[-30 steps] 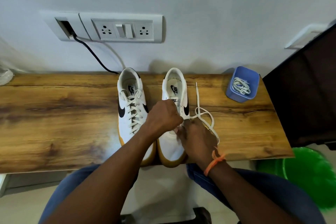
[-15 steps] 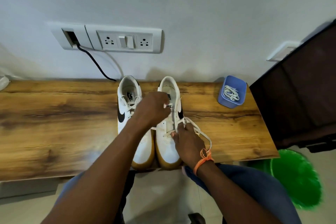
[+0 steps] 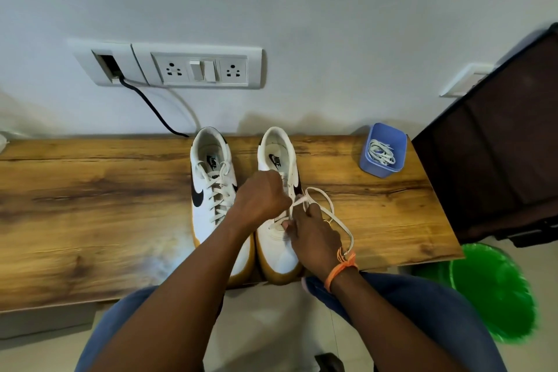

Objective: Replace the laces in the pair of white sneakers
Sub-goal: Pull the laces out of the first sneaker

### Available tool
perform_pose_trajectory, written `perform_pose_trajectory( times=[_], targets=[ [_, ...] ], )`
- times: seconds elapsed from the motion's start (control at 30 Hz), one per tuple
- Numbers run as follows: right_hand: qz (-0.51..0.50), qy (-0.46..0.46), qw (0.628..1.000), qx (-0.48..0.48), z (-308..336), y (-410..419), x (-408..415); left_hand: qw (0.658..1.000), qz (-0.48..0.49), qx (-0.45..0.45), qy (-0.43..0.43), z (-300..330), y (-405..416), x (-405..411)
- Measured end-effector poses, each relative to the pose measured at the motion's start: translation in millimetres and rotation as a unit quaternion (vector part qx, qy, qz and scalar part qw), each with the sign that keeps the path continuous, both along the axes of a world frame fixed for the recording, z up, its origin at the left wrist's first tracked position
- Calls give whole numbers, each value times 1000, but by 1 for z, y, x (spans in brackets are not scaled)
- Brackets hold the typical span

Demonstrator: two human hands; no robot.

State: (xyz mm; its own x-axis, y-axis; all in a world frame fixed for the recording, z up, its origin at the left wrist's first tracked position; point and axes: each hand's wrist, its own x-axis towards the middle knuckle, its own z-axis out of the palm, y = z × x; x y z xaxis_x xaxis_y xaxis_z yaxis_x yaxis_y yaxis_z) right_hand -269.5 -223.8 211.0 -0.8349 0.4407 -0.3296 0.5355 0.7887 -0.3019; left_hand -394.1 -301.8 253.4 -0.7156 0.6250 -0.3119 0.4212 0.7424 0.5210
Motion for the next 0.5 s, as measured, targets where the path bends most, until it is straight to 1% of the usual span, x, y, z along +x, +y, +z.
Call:
perform_pose_trajectory(
  times=[0.03,0.1,0.2,0.27,0.33,0.37,0.43,0.5],
  targets=[
    [-5,-9,1000,-2,1,0,0,1000,22,11,-6,4,-4,-7],
    [-7,-18,1000,-4,1,0,-2,996,84,25,10,18,-15,-22],
    [-7,-21,1000,-2,-1,-2,-3,974,208,67,54,31,-41,-42],
    [-13,-25,1000,1,-4,-2,-4,964,241,31,109,29,-54,-45],
    [-15,-28,999,1,-4,-3,-4,965,228,-9,130,26,-52,-38],
    [-15,-29,999,0,-4,-4,-4,968,208,-12,138,25,-45,-34],
    [-17,-28,999,-2,-4,-4,-4,980,118,18,159,22,-28,-23],
    [-21,-20,1000,-3,-3,-3,-3,988,-2,29,152,15,-12,-10]
  ],
)
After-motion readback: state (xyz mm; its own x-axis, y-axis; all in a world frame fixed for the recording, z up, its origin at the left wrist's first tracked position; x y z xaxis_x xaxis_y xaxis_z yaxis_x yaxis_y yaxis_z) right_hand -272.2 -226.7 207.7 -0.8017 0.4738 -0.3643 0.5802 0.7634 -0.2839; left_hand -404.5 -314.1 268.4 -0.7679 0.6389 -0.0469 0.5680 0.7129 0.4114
